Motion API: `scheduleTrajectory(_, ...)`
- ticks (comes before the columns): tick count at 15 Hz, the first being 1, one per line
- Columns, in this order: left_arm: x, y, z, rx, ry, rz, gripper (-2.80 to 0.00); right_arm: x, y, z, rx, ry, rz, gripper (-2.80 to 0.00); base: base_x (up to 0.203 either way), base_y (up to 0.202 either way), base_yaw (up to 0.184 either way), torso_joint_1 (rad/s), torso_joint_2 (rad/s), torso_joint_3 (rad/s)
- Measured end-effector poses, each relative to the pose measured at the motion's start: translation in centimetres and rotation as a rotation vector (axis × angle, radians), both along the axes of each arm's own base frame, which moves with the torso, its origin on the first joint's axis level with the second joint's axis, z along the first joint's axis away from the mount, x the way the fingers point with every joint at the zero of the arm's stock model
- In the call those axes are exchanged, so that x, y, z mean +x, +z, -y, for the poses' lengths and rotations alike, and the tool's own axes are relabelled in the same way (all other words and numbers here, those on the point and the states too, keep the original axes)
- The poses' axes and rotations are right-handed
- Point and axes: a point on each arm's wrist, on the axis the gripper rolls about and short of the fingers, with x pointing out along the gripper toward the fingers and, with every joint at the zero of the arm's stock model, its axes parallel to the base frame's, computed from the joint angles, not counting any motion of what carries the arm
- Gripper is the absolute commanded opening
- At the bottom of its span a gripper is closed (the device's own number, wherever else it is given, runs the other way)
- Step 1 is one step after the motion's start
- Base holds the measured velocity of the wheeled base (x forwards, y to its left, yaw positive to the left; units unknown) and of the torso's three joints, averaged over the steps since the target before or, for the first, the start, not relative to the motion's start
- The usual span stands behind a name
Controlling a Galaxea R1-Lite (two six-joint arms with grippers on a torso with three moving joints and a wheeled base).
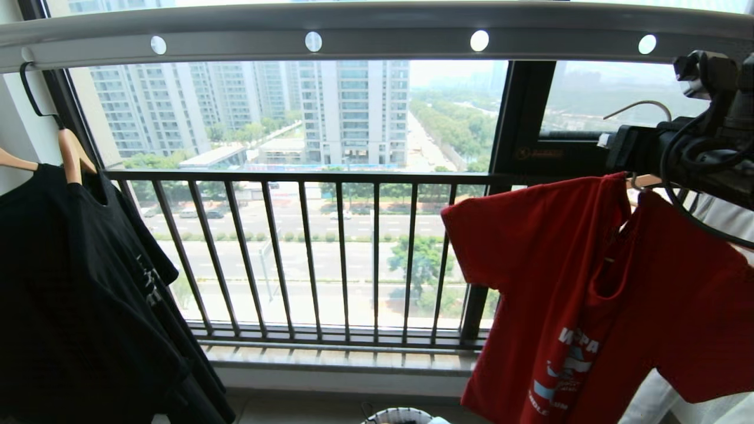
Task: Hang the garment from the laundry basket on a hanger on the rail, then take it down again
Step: Take the clothes off the clothes rack
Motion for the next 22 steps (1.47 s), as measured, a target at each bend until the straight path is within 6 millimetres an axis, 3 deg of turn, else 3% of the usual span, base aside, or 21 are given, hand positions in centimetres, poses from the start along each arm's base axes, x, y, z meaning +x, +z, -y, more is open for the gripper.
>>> scheduleTrajectory(5, 0.0, 0.0, 0.0, 0.0, 0.0, 0.0, -2.8, 2.0, -2.0, -1.1, 0.061, 0.044, -0.045, -2.8, 0.0, 0.0, 0.0, 0.0, 0.0, 0.0)
scheduleTrajectory(9, 0.0, 0.0, 0.0, -0.001, 0.0, 0.0, -2.8, 2.8, -2.4, -2.9, 0.06, 0.095, -0.007, -2.8, 0.0, 0.0, 0.0, 0.0, 0.0, 0.0)
scheduleTrajectory(13, 0.0, 0.0, 0.0, 0.0, 0.0, 0.0, -2.8, 3.0, -2.8, -4.8, 0.035, 0.148, 0.019, -2.8, 0.0, 0.0, 0.0, 0.0, 0.0, 0.0)
scheduleTrajectory(22, 0.0, 0.0, 0.0, -0.004, 0.001, 0.001, -2.8, 2.7, -3.5, -6.0, 0.037, 0.185, -0.003, -2.8, 0.0, 0.0, 0.0, 0.0, 0.0, 0.0)
